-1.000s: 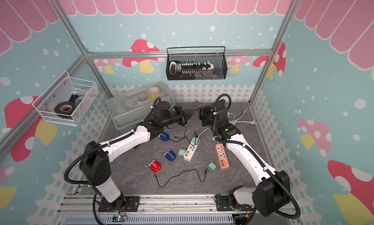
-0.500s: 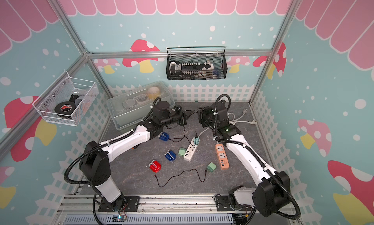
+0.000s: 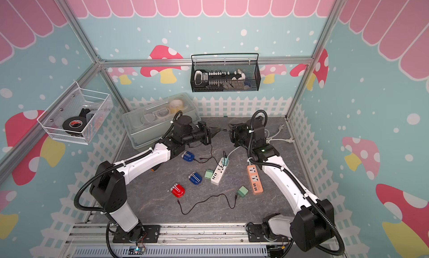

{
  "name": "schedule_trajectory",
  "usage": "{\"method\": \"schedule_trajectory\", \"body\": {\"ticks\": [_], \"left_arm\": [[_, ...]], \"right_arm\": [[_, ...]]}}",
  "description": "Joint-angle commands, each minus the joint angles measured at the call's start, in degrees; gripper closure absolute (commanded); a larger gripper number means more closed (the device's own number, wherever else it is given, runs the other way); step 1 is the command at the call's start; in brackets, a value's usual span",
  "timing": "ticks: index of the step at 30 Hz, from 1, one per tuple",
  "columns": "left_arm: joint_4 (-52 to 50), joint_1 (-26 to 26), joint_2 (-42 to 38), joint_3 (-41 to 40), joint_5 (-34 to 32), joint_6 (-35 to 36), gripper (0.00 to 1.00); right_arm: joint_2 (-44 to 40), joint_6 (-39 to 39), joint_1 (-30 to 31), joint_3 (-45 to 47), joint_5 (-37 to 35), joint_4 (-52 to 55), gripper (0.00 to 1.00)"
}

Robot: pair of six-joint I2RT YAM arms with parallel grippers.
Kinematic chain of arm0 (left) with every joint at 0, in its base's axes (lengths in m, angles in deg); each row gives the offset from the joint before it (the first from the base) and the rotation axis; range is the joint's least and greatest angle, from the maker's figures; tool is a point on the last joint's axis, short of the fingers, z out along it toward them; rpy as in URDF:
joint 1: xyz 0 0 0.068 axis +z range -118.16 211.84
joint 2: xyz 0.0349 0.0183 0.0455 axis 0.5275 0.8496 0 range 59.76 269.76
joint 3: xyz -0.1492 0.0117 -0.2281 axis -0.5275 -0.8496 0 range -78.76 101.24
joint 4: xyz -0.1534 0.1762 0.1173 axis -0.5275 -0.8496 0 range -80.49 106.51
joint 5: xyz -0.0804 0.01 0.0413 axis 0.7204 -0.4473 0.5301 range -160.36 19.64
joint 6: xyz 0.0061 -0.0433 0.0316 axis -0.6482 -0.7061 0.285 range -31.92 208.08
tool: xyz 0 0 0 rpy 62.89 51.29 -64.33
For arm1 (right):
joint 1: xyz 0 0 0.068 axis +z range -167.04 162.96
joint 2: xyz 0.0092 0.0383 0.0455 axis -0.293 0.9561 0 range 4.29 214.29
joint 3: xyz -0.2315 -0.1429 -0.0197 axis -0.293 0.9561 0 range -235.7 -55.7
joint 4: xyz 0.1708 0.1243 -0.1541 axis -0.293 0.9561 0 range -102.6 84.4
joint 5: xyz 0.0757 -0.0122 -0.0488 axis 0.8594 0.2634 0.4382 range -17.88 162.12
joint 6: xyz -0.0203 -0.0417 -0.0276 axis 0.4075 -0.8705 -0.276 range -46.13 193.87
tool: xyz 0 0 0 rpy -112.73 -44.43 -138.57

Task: Charge the electric shaver
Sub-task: Pick up the charging cable from the center of the board.

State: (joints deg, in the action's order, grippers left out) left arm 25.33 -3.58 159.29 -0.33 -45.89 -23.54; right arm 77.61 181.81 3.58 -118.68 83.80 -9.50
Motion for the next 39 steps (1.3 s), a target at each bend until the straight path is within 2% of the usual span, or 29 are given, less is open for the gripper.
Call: {"method": "schedule_trajectory", "body": {"ticks": [1, 3, 7, 10, 15, 16, 20, 23, 29, 39], "left_arm": [[0.61, 0.0, -0.69, 0.39, 1.01, 0.78, 1.0], [0.42, -0.07, -0.57, 0.65, 0.97, 0.86, 1.0], [0.3, -0.08, -0.74, 0.2, 0.99, 0.83, 1.0], [0.67, 0.0, -0.91, -0.21, 0.93, 0.67, 1.0], [0.69, -0.02, -1.09, 0.05, 0.58, 0.99, 1.0], [0.97, -0.03, -1.09, 0.18, 0.4, 1.27, 1.0], [3.0, -0.4, -0.33, 1.48, 0.86, 3.2, 0.77], [3.94, -0.73, 0.99, 2.15, 2.87, 4.12, 0.71], [3.45, -0.68, 1.34, 1.37, 4.79, 5.83, 0.68], [4.45, -0.28, 2.63, 0.84, 6.38, 6.26, 0.73]], "right_arm": [[0.27, 1.58, -0.15, 0.0, 2.0, -1.82, 0.67], [0.42, 1.75, -0.15, 0.49, 2.2, -1.9, 0.68], [0.31, 2.01, -0.22, 0.94, 1.34, -2.7, 0.83], [0.54, 1.67, -0.23, 0.52, 1.33, -2.67, 0.86], [0.43, 1.46, -0.23, 0.98, 1.46, -2.46, 1.0], [0.51, 1.4, -0.19, 0.97, 1.41, -2.31, 1.0], [0.61, 1.74, -0.22, 1.04, 1.41, -2.63, 1.0], [1.12, 1.97, -0.3, 0.47, 1.93, -3.05, 1.0], [2.13, 0.28, -1.19, -1.09, 5.25, -0.85, 1.0], [3.45, -0.19, -1.64, -2.67, 9.02, -1.03, 1.0]]}}
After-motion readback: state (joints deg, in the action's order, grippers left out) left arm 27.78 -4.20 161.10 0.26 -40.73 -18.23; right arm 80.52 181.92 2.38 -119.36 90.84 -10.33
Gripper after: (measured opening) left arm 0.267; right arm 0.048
